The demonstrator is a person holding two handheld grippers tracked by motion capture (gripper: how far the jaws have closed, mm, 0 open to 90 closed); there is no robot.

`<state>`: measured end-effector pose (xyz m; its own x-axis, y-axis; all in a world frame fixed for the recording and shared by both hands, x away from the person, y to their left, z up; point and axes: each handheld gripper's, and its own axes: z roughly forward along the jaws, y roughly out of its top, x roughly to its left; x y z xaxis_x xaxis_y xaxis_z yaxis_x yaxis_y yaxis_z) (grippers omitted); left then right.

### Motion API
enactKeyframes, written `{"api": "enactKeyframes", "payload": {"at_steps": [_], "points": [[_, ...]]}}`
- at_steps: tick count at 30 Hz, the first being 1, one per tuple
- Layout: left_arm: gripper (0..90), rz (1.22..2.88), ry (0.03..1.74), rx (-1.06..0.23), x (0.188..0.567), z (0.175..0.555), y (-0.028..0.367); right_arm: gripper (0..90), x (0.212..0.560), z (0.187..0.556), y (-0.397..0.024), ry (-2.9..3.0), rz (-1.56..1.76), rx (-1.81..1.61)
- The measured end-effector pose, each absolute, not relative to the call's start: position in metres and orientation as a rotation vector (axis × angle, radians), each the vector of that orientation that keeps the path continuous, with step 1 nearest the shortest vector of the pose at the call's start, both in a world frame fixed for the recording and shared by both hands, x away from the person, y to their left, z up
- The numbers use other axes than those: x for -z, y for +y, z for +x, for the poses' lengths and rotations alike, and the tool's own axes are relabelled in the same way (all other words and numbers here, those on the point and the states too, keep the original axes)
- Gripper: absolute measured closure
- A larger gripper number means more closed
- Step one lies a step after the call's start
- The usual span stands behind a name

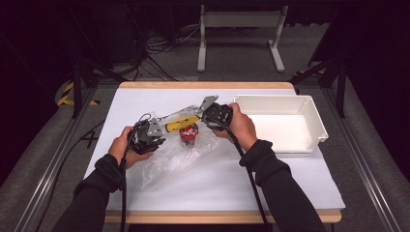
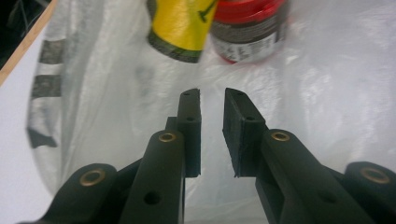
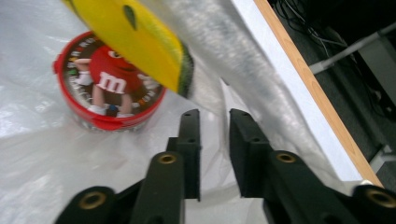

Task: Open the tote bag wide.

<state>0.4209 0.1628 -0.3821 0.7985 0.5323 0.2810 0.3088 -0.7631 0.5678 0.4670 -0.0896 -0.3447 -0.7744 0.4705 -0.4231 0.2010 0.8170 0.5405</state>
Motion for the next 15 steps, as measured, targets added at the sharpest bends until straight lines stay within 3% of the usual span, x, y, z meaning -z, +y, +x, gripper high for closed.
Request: {"api": "enactKeyframes", "payload": {"at_steps": [3, 5, 6, 11, 13, 15], "points": [[77.8, 2.476, 0.63, -0.595, 0.383, 0.422, 0.164, 74.3, 0.345, 0.463, -0.088, 2.467, 0.466, -0.658], [78.5, 2.474, 0.63, -0.596, 0.383, 0.422, 0.164, 88.1, 0.343, 0.454, -0.085, 2.492, 0.395, -0.699], [79.8, 2.474, 0.62, -0.595, 0.383, 0.422, 0.163, 90.0, 0.342, 0.451, -0.084, 2.54, 0.342, -0.707], [86.1, 2.482, 0.607, -0.592, 0.384, 0.422, 0.16, 90.0, 0.347, 0.445, -0.075, 2.591, 0.266, -0.613], [90.0, 2.482, 0.603, -0.597, 0.384, 0.423, 0.16, 73.7, 0.344, 0.442, -0.075, 2.554, 0.309, -0.668], [90.0, 2.479, 0.613, -0.594, 0.385, 0.424, 0.159, 71.9, 0.342, 0.442, -0.076, 2.557, 0.299, -0.682]]}}
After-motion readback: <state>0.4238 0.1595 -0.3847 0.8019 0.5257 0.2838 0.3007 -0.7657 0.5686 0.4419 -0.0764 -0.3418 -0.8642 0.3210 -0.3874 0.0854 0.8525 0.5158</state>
